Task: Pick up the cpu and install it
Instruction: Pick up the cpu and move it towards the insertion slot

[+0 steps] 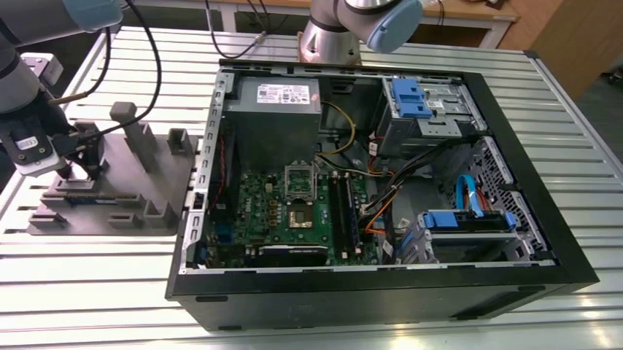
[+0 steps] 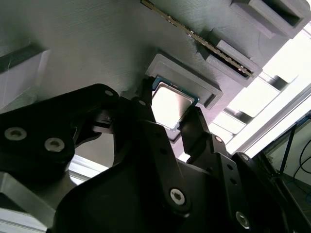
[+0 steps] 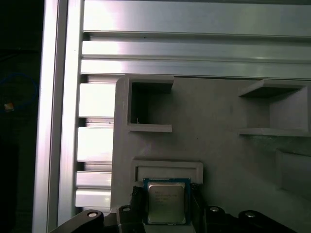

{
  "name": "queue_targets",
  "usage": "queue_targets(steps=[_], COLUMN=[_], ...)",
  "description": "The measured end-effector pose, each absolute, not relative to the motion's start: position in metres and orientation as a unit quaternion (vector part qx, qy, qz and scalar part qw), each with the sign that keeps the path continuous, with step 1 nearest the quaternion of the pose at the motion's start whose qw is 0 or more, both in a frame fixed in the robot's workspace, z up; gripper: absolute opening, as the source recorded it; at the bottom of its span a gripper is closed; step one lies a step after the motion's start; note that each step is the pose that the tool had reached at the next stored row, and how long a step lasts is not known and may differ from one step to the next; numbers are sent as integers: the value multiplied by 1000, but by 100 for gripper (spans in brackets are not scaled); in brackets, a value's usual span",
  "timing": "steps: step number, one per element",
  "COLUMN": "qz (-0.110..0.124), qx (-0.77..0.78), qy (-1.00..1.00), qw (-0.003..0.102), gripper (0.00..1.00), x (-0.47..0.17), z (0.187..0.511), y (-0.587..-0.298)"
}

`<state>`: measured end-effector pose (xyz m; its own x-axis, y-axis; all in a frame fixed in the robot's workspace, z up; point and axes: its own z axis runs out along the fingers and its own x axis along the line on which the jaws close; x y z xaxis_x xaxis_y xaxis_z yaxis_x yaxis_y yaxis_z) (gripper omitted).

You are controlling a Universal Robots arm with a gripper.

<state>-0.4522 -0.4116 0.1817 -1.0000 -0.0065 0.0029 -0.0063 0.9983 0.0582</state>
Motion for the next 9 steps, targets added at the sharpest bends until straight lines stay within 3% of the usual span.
queue_targets(steps=[9], qz=[-29], qx=[3], qy=[-1000], qw=[1], gripper=[47], x=[-452], z=[185], y=[-412])
